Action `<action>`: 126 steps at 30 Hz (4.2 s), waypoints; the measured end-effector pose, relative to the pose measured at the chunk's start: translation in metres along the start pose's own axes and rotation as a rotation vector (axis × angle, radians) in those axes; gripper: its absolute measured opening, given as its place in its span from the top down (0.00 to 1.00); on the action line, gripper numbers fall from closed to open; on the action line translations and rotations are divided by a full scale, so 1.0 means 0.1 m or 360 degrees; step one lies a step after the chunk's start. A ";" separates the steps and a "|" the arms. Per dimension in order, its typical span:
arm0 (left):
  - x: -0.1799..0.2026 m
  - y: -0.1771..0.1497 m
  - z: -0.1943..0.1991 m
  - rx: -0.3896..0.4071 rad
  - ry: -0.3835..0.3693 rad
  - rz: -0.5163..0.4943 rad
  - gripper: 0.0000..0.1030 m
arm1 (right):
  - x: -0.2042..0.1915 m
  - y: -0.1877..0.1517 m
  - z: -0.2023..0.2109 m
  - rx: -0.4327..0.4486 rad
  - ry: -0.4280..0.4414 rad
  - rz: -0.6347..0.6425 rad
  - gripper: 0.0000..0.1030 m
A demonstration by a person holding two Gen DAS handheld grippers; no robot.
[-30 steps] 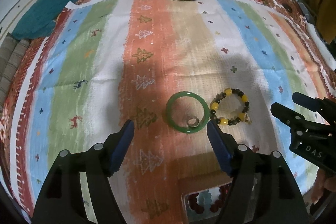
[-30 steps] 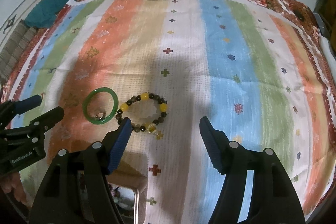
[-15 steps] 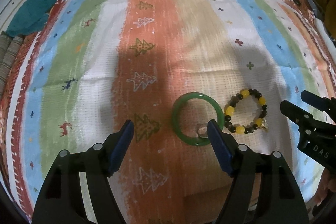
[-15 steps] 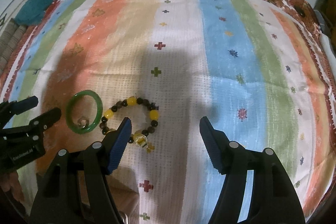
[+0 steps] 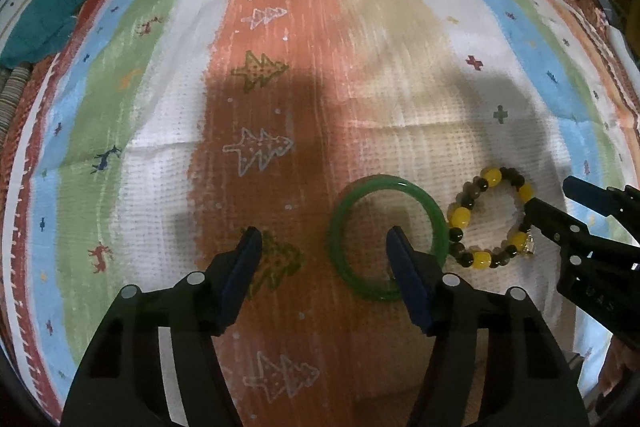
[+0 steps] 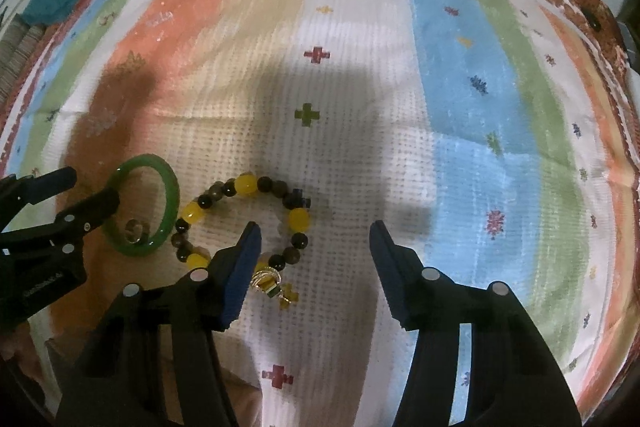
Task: Organize jewelry
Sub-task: 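Grasp the green jade bangle rim with the left tool while the right tool grasps the yellow-and-black bracelet, then lift both held pieces off the cloth and carry them over the silver tin, then lower the bangle and bracelet into the tin and open both tools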
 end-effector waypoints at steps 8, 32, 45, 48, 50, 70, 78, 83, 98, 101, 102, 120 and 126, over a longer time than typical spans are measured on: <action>0.00 0.02 -0.10 -0.0018 0.0013 -0.0016 0.44 | -0.06 0.03 -0.14 -0.0034 0.0007 0.0026 0.51; 0.12 -0.10 0.07 -0.0002 0.0048 -0.0100 0.93 | -0.16 0.10 0.19 0.0116 0.0053 0.0091 0.88; 0.19 -0.02 0.30 0.0066 0.0010 -0.0076 0.93 | -0.21 0.07 0.43 0.0183 0.0070 0.0106 0.88; 0.23 -0.01 0.37 0.0088 -0.0006 -0.0078 0.93 | -0.22 0.07 0.48 0.0201 0.0077 0.0109 0.88; 0.26 -0.01 0.39 0.0096 -0.0015 -0.0081 0.93 | -0.23 0.07 0.50 0.0212 0.0082 0.0109 0.88; 0.40 -0.11 0.78 0.0205 -0.0081 -0.0087 0.93 | -0.15 0.03 1.00 0.0394 0.0135 0.0003 0.88; 0.47 -0.16 1.02 0.0280 -0.0114 -0.0098 0.93 | -0.15 -0.02 1.22 0.0475 0.0162 -0.0004 0.88; 0.50 -0.22 1.16 0.0322 -0.0133 -0.0092 0.93 | -0.15 -0.06 1.30 0.0510 0.0178 -0.0008 0.88; 0.56 -0.42 1.41 0.0384 -0.0170 -0.0101 0.93 | -0.14 -0.24 1.57 0.0592 0.0208 -0.0010 0.88; 0.56 -0.47 1.44 0.0391 -0.0169 -0.0103 0.93 | -0.17 -0.28 1.60 0.0601 0.0208 0.0004 0.88; 0.56 -0.48 1.45 0.0395 -0.0171 -0.0103 0.93 | -0.17 -0.29 1.62 0.0609 0.0210 0.0007 0.88; 0.62 -0.82 1.63 0.0436 -0.0179 -0.0137 0.93 | -0.28 -0.61 1.88 0.0663 0.0257 0.0054 0.88; 0.59 -0.93 1.67 0.0445 -0.0166 -0.0131 0.93 | -0.25 -0.73 1.92 0.0670 0.0260 0.0039 0.88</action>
Point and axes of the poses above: each gripper's, at about its wrist camera, not at the fingertips, and z roughly against the way its jaws point, x to its right, y to its top, the point moved 9 cm from there along -z, roughly the way its jaws point, and after that the axes turned 6 degrees about -y, right-handed, at the moved point
